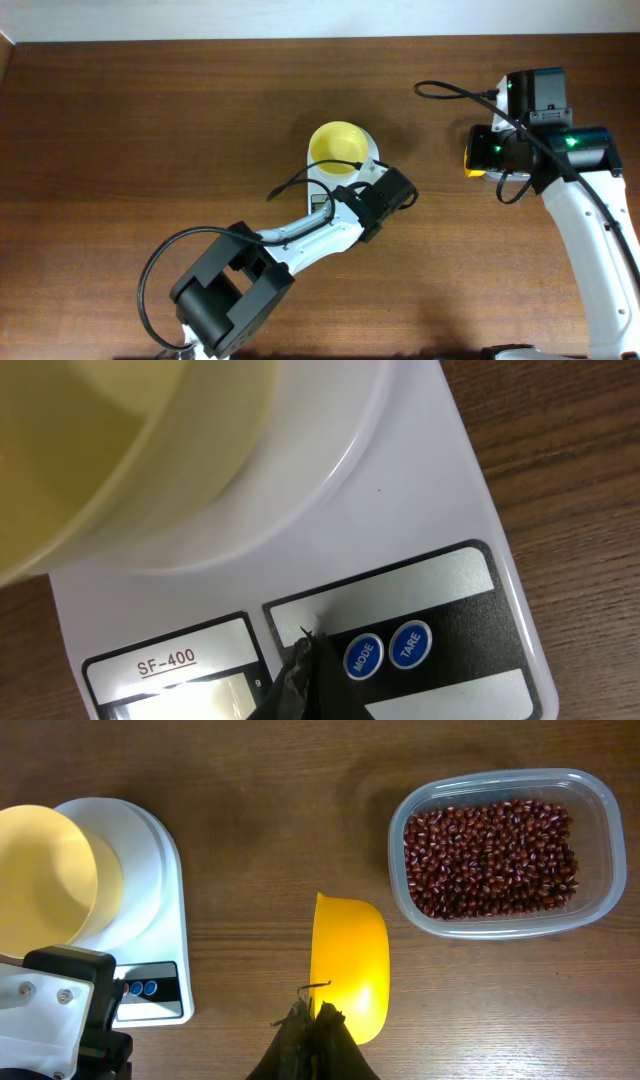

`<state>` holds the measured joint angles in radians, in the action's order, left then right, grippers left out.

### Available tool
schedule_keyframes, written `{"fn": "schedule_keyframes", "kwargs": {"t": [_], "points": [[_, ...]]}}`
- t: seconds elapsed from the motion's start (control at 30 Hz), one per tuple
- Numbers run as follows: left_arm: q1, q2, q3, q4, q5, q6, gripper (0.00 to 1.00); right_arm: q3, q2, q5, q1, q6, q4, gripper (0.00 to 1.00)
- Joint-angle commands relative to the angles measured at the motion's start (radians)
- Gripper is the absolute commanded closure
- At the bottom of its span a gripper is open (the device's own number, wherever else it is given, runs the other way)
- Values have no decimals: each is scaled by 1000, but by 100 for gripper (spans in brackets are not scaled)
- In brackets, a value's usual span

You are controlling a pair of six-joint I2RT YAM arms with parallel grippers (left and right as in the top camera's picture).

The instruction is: Scoop item into bowl and weigh 50g on scale

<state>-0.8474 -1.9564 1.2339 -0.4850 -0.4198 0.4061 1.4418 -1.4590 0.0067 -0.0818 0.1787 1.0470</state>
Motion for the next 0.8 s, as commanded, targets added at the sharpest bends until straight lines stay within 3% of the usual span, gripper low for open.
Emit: {"fn": "schedule_keyframes", "kwargs": {"t": [0.0,0.77], "points": [[0,-13,-10,-2,-3,12,100,22,-2,12,5,-7,2,96],[0,-45,-10,2,5,-3,100,22,-2,12,5,-7,5,96]]}}
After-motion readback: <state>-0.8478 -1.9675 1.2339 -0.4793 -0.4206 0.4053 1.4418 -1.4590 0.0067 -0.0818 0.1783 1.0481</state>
